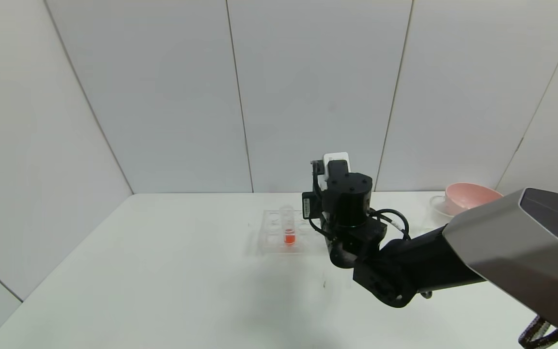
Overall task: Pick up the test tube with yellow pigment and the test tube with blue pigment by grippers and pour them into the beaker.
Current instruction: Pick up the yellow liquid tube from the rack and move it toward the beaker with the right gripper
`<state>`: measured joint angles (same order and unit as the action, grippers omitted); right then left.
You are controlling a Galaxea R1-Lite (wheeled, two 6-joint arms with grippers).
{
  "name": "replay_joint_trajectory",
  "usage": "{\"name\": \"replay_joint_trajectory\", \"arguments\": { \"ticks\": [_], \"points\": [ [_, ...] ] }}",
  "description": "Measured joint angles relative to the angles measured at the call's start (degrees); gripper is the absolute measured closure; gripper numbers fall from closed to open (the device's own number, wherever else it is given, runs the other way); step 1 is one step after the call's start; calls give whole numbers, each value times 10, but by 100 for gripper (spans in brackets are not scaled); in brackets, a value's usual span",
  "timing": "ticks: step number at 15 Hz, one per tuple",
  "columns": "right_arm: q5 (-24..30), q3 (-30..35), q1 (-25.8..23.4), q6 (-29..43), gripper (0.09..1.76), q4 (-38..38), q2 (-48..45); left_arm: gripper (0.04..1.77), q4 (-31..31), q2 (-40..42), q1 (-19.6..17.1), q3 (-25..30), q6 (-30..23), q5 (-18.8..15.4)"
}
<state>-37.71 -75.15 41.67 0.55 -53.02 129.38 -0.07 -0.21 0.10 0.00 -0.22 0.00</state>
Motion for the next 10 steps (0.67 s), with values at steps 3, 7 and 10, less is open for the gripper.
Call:
{"name": "replay_joint_trajectory", "arguments": {
  "ticks": [3,7,10],
  "points": [
    [29,28,-1,-16,125,1,-28,5,0,0,0,0,0,0],
    [127,112,-33,-20,125,25,-111,5,0,0,0,0,0,0],
    [293,192,-95,-23,125,51,-191,5,0,0,0,0,0,0]
  ]
}}
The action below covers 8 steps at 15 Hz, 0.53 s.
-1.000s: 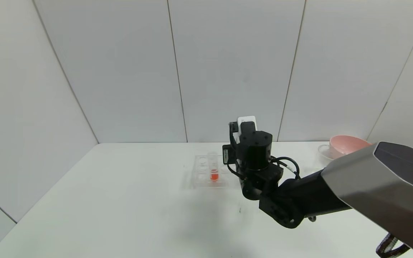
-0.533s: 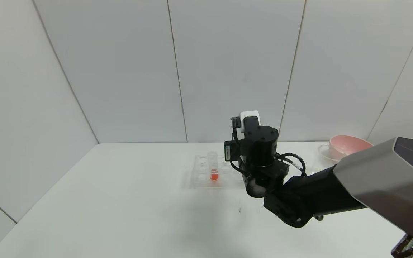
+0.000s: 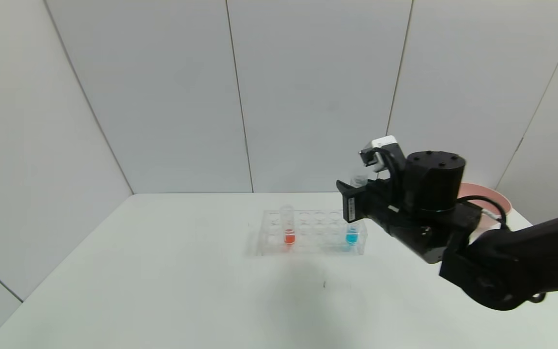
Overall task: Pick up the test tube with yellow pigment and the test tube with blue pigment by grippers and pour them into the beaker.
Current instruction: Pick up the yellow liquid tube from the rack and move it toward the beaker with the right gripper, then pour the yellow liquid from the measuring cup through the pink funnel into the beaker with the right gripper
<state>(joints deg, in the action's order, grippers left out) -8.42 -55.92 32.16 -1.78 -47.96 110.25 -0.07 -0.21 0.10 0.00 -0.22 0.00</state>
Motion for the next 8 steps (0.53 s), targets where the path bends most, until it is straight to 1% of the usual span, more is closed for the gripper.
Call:
{"name": "replay_joint_trajectory", "arguments": {
  "ticks": [2,3,6,8],
  "points": [
    [120,37,-60,-3,125,40,-53,5,0,0,0,0,0,0],
    [168,49,-90,-11,125,69,-77,5,0,0,0,0,0,0],
    [317,69,-191,-80,125,141,-130,5,0,0,0,0,0,0],
    [388,71,-251,-116,125,171,-147,5,0,0,0,0,0,0]
  ]
}}
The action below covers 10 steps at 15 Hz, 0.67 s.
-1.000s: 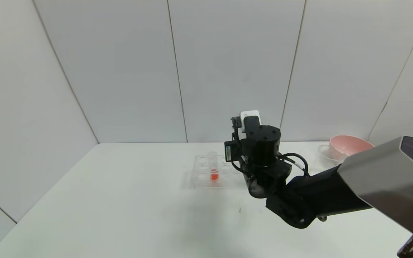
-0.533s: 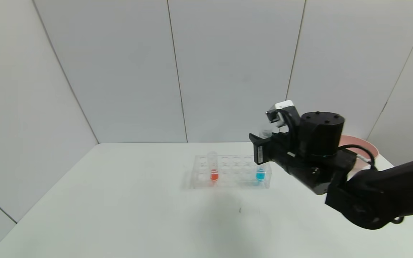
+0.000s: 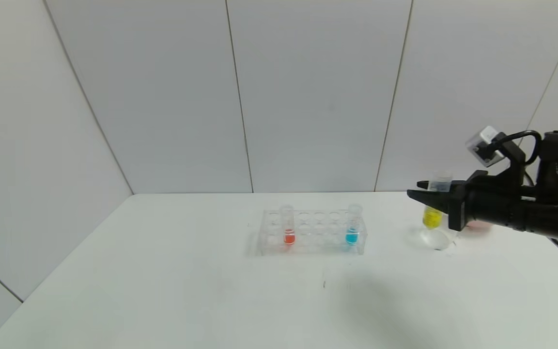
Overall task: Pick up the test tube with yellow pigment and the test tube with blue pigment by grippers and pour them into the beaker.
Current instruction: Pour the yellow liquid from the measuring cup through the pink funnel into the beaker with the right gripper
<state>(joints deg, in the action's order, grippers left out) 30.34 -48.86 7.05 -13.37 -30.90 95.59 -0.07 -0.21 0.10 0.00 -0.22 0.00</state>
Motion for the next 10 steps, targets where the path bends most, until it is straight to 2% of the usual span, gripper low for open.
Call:
{"name": "replay_joint_trajectory", "arguments": {
  "ticks": [5,10],
  "points": [
    [73,-62,-105,-87,125,110,2,5,0,0,0,0,0,0],
    [86,-205,-169,-199,125,306,39,5,0,0,0,0,0,0]
  ]
}}
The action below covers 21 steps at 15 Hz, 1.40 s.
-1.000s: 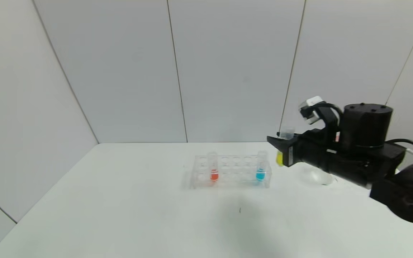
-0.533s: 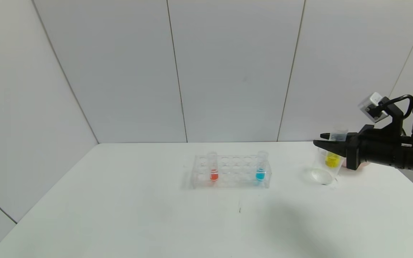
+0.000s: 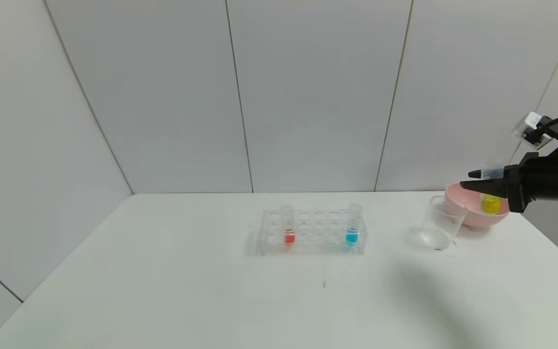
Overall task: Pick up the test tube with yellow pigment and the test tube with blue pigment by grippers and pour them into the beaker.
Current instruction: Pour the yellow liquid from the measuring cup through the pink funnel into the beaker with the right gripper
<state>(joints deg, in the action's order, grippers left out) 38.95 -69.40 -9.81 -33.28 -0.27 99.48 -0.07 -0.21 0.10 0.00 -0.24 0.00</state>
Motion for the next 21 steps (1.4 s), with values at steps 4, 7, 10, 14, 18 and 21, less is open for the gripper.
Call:
{"name": "replay_joint_trajectory", "arguments": {
  "ticks": [4,7,10,14,18,21],
  "points": [
    [-4,-149,-28,-62,125,163,47,5,0,0,0,0,0,0],
    [-53,-242,-38,-123,125,282,86,5,0,0,0,0,0,0],
    [-113,-311,-40,-174,125,373,115,5,0,0,0,0,0,0],
    [-164,-385,-27,-199,125,428,151,5,0,0,0,0,0,0],
    [-221,-440,2,-218,125,456,185,5,0,0,0,0,0,0],
    [-268,-447,24,-247,125,456,201,5,0,0,0,0,0,0]
  ]
}}
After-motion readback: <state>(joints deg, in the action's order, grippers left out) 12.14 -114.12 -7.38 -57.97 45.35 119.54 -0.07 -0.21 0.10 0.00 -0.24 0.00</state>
